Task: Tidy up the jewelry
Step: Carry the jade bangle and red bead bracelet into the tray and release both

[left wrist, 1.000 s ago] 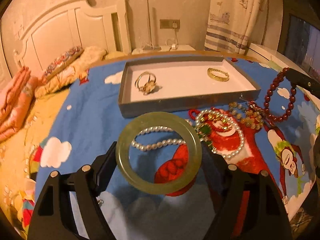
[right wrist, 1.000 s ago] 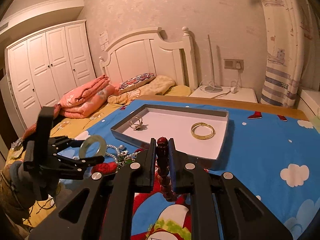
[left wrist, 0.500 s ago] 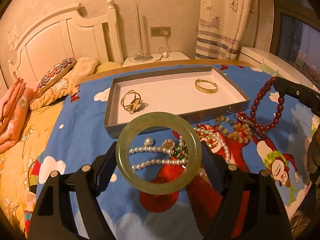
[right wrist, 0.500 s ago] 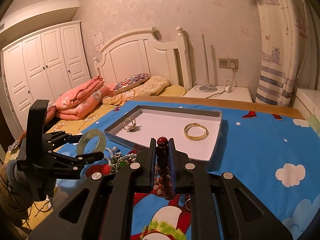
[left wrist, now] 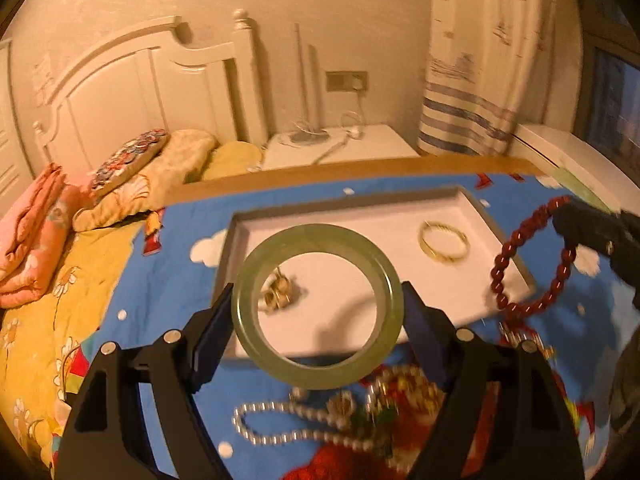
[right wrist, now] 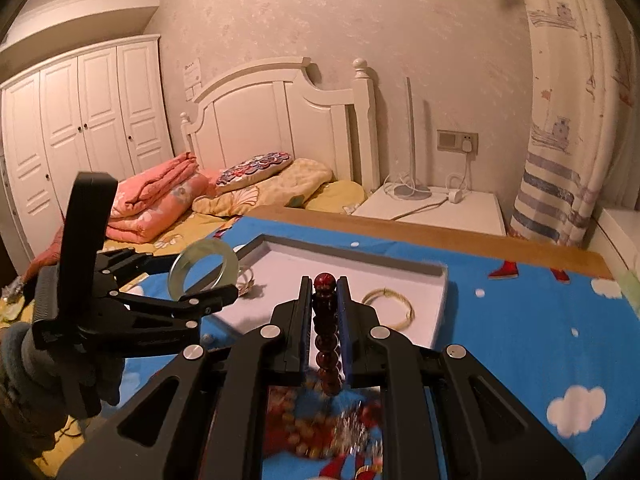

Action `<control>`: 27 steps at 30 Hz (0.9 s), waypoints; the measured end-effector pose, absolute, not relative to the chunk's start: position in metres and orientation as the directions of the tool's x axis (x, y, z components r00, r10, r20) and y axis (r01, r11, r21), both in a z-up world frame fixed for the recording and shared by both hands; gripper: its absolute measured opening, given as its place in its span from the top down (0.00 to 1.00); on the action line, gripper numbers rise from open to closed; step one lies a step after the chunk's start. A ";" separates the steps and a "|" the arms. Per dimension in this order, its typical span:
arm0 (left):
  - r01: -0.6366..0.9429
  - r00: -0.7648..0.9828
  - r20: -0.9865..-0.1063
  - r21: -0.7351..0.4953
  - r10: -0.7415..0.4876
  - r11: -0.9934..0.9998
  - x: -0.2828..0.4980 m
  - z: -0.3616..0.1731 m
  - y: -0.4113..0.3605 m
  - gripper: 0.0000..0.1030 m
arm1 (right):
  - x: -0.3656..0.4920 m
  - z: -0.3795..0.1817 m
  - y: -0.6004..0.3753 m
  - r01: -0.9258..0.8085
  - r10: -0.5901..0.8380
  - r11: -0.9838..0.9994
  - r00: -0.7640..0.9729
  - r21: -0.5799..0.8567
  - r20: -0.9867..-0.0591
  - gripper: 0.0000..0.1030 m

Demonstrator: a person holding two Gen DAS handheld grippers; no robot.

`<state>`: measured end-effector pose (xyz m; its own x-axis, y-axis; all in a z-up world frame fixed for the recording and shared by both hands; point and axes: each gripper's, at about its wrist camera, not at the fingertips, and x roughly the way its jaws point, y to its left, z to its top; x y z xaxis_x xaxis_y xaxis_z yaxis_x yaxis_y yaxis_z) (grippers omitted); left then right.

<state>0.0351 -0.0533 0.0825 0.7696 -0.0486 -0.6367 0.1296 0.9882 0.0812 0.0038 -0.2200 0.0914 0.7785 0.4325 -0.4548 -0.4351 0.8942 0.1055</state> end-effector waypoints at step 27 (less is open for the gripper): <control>-0.004 0.710 -0.696 0.151 0.109 0.988 0.109 0.048 -0.060 0.23 | 0.077 0.053 -0.192 -0.379 0.400 0.910 0.705 0.166 -0.585 0.36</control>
